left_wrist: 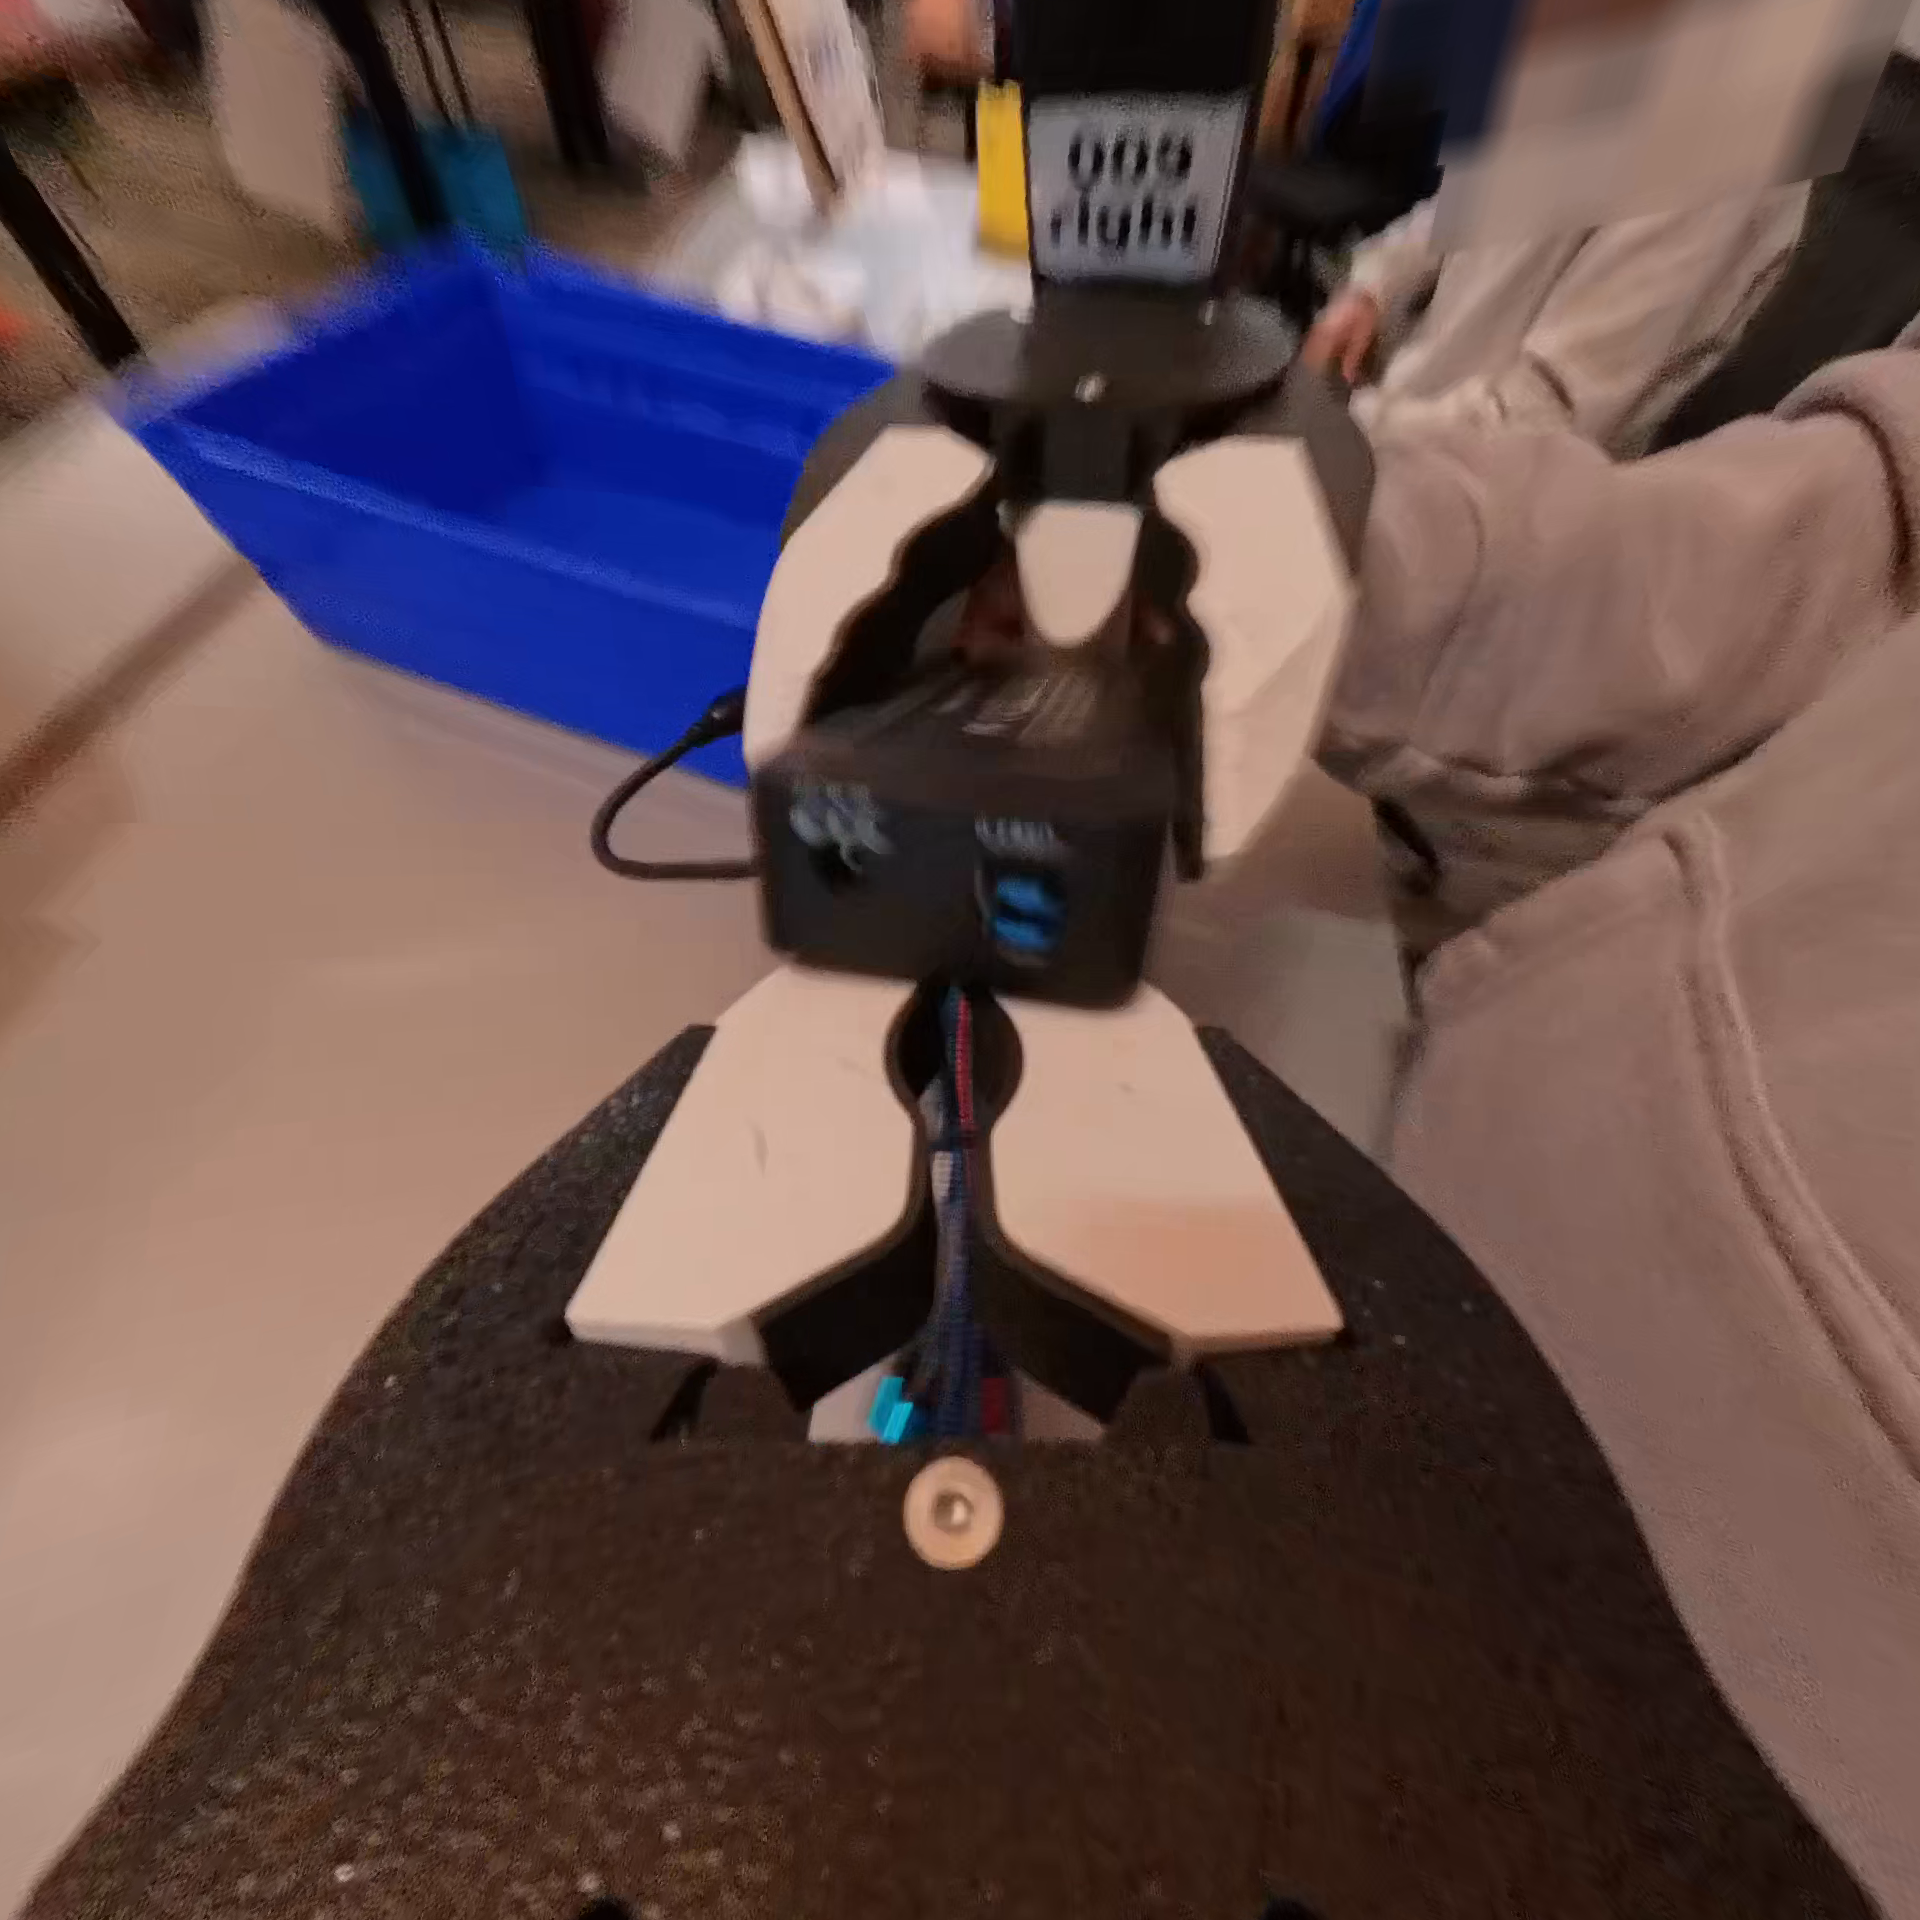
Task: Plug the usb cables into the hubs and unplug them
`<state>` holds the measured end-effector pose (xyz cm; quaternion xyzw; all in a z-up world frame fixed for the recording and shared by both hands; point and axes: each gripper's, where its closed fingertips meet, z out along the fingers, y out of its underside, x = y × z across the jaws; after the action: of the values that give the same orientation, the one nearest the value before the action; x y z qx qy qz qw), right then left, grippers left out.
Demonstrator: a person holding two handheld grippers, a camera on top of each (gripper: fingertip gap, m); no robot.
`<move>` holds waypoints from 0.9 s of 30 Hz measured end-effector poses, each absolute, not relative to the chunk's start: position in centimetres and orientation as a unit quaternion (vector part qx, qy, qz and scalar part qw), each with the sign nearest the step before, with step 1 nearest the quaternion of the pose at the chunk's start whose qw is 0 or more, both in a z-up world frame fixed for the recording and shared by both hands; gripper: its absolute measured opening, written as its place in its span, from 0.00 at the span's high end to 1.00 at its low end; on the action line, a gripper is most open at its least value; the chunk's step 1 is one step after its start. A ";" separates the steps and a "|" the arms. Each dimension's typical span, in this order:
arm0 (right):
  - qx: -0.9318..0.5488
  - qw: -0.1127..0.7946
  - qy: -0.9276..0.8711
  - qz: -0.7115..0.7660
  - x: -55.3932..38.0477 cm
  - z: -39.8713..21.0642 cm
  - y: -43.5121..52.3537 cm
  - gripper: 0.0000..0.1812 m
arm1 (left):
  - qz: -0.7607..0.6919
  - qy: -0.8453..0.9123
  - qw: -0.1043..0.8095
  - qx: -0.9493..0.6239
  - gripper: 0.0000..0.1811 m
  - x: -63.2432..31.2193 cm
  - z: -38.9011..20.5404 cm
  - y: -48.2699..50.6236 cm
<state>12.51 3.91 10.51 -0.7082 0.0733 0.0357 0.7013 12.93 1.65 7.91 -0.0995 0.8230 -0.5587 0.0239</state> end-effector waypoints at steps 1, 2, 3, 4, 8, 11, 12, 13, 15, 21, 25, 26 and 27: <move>-0.708 0.701 0.078 0.025 12.9 10.9 3.5 0.67 | -0.580 0.807 0.037 -0.110 1.00 13.3 9.0 1.6; -0.698 0.710 0.080 0.039 13.0 11.5 3.1 0.67 | -0.589 0.800 0.028 -0.114 1.00 13.2 9.8 1.4; -0.693 0.715 0.084 0.037 13.3 11.9 2.8 0.67 | -0.586 0.802 0.023 -0.114 1.00 13.2 9.9 1.4; -0.701 0.708 0.083 0.025 13.5 11.7 2.7 0.67 | -0.578 0.808 0.029 -0.112 1.00 13.4 9.7 1.5; -0.732 0.677 0.080 0.017 13.6 10.6 2.7 0.67 | -0.566 0.814 0.003 -0.128 0.84 13.3 8.2 1.8; -0.730 0.678 0.089 0.010 13.7 10.6 2.7 0.67 | -0.578 0.808 0.005 -0.116 0.72 12.8 8.3 2.0; -0.726 0.681 0.095 0.013 13.8 10.7 2.7 0.67 | -0.588 0.800 0.012 -0.117 0.69 12.9 8.7 1.9; -0.724 0.682 0.098 0.011 13.9 10.8 2.7 0.67 | -0.597 0.792 0.018 -0.125 0.66 13.2 9.2 1.9; -0.731 0.676 0.097 0.005 14.0 11.2 2.5 0.67 | -0.599 0.789 0.022 -0.130 0.65 13.5 9.8 2.1; -0.707 0.703 0.082 -0.007 15.3 16.9 -0.4 0.67 | -0.598 0.788 0.045 -0.142 0.65 14.1 10.2 4.0; -0.713 0.689 0.105 -0.075 18.0 21.9 -5.0 0.67 | -0.611 0.768 0.043 -0.187 0.66 14.4 9.8 6.3; -0.714 0.684 0.116 -0.098 18.9 23.2 -6.3 0.67 | -0.613 0.765 0.038 -0.197 0.67 14.4 9.6 6.7; -0.714 0.676 0.131 -0.127 19.9 24.4 -7.8 0.68 | -0.612 0.763 0.034 -0.205 0.67 14.3 9.2 7.2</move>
<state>19.92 -7.76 24.41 -0.7141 0.1308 -0.1269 0.6759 14.28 7.18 9.21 -0.2051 0.7631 -0.6119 0.0345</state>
